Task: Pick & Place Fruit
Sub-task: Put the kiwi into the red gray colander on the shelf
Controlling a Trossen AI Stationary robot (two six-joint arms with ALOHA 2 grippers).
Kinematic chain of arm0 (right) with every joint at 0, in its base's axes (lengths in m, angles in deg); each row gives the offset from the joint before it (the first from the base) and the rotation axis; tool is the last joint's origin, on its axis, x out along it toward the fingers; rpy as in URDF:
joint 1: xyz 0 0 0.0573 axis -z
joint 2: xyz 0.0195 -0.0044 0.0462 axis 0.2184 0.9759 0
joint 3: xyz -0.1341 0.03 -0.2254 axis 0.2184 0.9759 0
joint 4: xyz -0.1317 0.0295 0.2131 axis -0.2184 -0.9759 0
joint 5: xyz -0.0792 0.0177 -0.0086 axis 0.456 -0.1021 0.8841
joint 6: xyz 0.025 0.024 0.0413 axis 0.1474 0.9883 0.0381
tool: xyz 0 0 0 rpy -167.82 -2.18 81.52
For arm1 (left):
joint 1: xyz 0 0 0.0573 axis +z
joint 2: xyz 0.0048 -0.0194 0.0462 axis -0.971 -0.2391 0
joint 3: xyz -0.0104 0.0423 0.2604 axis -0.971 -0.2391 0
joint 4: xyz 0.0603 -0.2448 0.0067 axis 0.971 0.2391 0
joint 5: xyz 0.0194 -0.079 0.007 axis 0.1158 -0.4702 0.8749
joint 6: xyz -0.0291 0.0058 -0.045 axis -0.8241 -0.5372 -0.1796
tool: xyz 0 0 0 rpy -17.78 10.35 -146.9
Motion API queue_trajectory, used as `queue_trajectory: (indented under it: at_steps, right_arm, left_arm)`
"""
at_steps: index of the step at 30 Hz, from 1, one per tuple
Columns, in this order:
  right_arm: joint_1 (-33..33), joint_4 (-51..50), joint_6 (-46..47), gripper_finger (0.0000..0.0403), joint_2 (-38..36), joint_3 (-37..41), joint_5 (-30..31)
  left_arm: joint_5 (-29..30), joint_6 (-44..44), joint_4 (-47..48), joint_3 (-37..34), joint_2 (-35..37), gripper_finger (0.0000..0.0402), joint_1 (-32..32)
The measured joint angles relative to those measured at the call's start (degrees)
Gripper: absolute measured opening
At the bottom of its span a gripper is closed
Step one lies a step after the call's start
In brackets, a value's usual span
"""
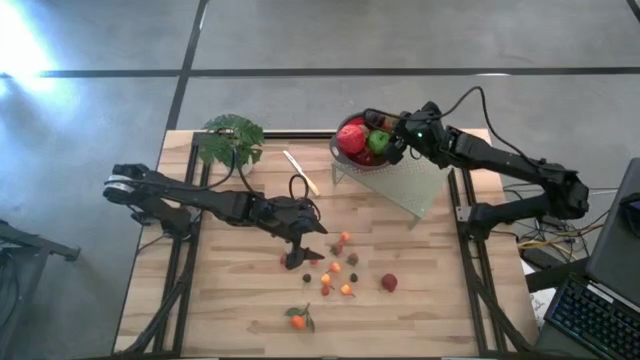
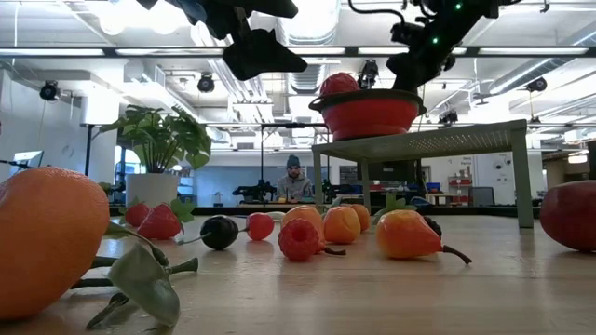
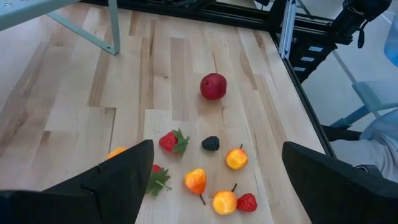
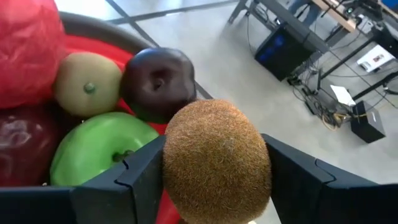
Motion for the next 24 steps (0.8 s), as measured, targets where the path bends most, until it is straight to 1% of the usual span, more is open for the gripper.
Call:
queue_trajectory:
  at_steps: [3, 13, 17, 24]
  right_arm:
    - [0.46, -0.01, -0.74, 0.0242, 0.73, 0.02, -1.04]
    - [0.48, -0.48, -1.43, 0.0275, 0.93, 0.02, -0.63]
    - [0.45, -0.51, -2.98, 0.0298, 0.9, 0.02, -0.75]
    - [0.3, -5.87, -3.12, 0.0362, 0.56, -1.67, -7.96]
  left_arm:
    - [0.01, 0.0, 0.01, 0.0, 0.0, 0.036, 0.0]
    - [0.01, -0.02, 0.02, 0.0, 0.02, 0.036, 0.0]
    - [0.01, -0.02, 0.02, 0.0, 0.02, 0.036, 0.0]
    - [0.01, -0.02, 0.02, 0.0, 0.02, 0.036, 0.0]
